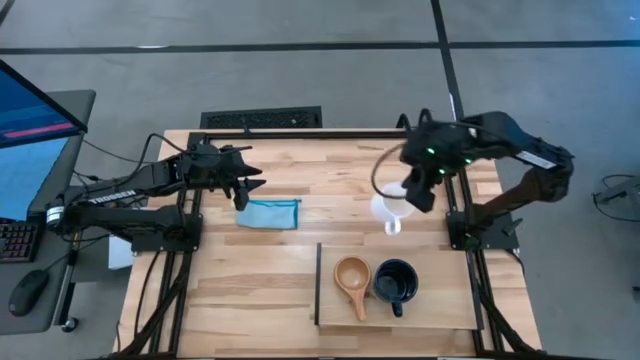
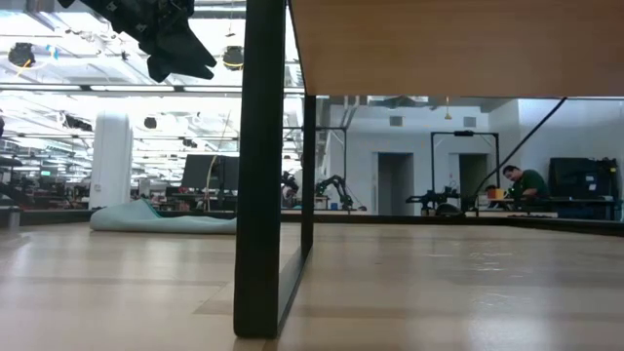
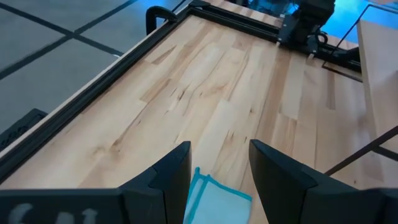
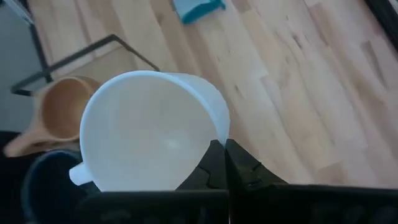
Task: Stack small to large cups/mugs on shelf
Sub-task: Put the white mug on the shelf
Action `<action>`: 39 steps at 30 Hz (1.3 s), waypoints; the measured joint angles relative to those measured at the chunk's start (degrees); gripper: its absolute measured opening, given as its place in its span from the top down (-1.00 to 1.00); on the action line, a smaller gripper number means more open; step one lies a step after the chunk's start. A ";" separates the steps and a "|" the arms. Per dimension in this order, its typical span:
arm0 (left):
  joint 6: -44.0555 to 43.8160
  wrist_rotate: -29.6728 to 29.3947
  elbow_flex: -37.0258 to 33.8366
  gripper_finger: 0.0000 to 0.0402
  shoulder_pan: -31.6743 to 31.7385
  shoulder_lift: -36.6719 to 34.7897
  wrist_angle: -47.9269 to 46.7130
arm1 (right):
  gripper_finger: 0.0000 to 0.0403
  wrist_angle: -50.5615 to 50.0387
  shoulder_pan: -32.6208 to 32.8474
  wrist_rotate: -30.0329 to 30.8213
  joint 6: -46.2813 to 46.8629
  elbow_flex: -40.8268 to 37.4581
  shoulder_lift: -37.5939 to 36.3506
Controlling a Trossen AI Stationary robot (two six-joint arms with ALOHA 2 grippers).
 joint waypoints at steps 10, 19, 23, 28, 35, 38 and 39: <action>-1.26 0.04 0.00 0.24 0.00 0.00 0.00 | 1.00 0.03 16.43 4.46 17.96 0.00 -4.01; -2.64 0.02 0.00 0.24 0.00 0.04 0.00 | 1.00 0.02 29.70 4.38 32.20 0.00 -4.01; -3.20 0.02 0.00 0.24 0.00 0.04 0.00 | 1.00 0.02 35.38 4.37 39.64 0.00 -4.01; -3.49 0.04 0.00 0.24 0.00 0.04 0.00 | 1.00 0.02 42.60 4.43 48.68 0.00 -4.01; -6.00 0.02 0.00 0.24 0.00 0.06 0.02 | 1.00 -0.14 50.29 6.19 57.59 -2.70 -3.55; -6.93 0.00 0.00 0.24 0.00 0.07 0.55 | 1.00 -0.03 52.43 6.02 60.47 -7.36 -4.01; -7.30 -0.02 0.00 0.24 -0.02 0.07 0.73 | 1.00 -0.04 53.29 6.05 61.29 -9.02 -4.40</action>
